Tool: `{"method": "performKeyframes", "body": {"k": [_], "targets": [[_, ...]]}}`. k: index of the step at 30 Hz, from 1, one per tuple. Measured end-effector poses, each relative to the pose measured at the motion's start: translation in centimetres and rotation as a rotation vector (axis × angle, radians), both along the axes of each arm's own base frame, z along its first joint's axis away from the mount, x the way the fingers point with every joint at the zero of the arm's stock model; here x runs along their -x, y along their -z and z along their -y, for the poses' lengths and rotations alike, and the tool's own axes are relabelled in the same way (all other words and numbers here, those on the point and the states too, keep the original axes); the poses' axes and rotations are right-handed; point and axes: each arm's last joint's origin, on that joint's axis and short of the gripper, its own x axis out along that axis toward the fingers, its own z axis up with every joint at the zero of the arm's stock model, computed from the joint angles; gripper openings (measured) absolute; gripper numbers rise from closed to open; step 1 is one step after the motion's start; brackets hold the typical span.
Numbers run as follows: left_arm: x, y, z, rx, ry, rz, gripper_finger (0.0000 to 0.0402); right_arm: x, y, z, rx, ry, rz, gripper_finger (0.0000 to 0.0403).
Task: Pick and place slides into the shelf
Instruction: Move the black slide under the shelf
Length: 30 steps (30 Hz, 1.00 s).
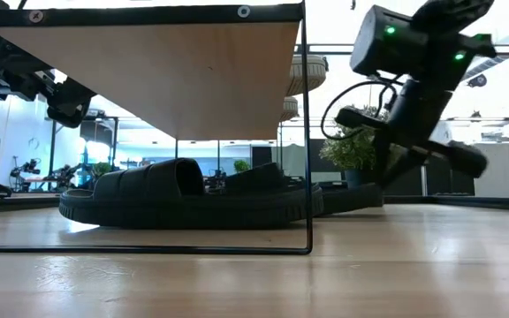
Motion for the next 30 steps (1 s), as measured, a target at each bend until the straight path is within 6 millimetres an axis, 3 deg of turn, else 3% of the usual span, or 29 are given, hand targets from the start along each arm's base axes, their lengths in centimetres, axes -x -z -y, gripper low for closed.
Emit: {"method": "performKeyframes", "body": {"k": [12,22,30], "targets": [[0.0,0.0,0.0,0.000,0.000,0.000,0.0233,-3.2,0.5,0.6,0.026,-0.081,0.140,0.0011],[0.0,0.0,0.0,0.000,0.000,0.000,0.0233,-6.8,0.6,0.1,0.035,-0.160,0.107,0.0011],[0.0,0.0,0.0,0.000,0.000,0.000,0.0233,-8.3,-0.5,0.0,0.088,-0.187,0.111,0.0011]]}}
